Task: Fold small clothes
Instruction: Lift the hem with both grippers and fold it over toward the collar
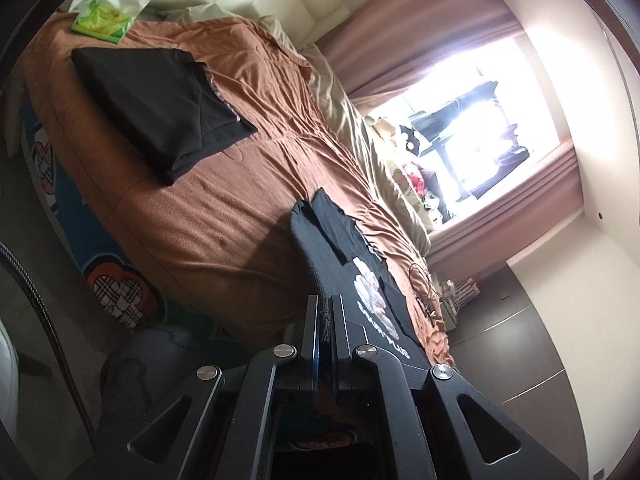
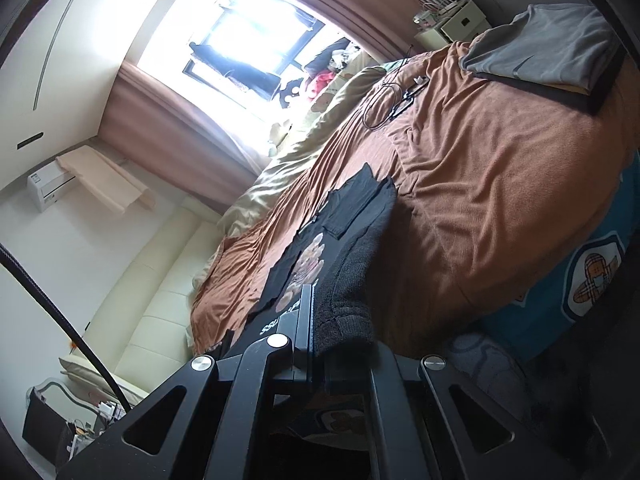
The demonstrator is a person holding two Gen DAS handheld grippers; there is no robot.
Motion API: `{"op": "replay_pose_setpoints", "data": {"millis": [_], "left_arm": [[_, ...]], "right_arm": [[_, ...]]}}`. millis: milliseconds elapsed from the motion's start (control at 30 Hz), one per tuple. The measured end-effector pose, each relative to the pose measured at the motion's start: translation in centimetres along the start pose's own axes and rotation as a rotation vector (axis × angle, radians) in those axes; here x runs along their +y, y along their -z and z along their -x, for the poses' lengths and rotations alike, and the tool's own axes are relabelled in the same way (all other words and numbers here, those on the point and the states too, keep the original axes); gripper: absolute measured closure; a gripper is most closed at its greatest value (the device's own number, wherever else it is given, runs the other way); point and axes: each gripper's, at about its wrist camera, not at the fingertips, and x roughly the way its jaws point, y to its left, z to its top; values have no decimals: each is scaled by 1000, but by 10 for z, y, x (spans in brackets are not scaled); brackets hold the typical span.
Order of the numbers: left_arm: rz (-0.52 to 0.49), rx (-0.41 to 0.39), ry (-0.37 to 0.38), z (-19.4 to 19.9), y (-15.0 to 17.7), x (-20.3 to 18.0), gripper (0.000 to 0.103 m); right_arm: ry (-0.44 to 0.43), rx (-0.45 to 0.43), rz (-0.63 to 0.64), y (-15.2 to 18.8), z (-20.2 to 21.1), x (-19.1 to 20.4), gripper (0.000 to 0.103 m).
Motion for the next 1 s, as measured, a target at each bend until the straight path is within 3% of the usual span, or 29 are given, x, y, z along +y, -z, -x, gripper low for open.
{"op": "replay_pose_setpoints", "data": {"millis": [300,733,1000], "left_arm": [[-11,-43,40,41,15,-7,100],[-57,-154,146,109,5,-44,100],[-68,-170,143,104,-3,-49,100]], "right_arm": [[-31,-12,10,12,36,-3,103],[-134,-77,57,10,72,14,103],[-144,-81,78,4,52,7,103]]}}
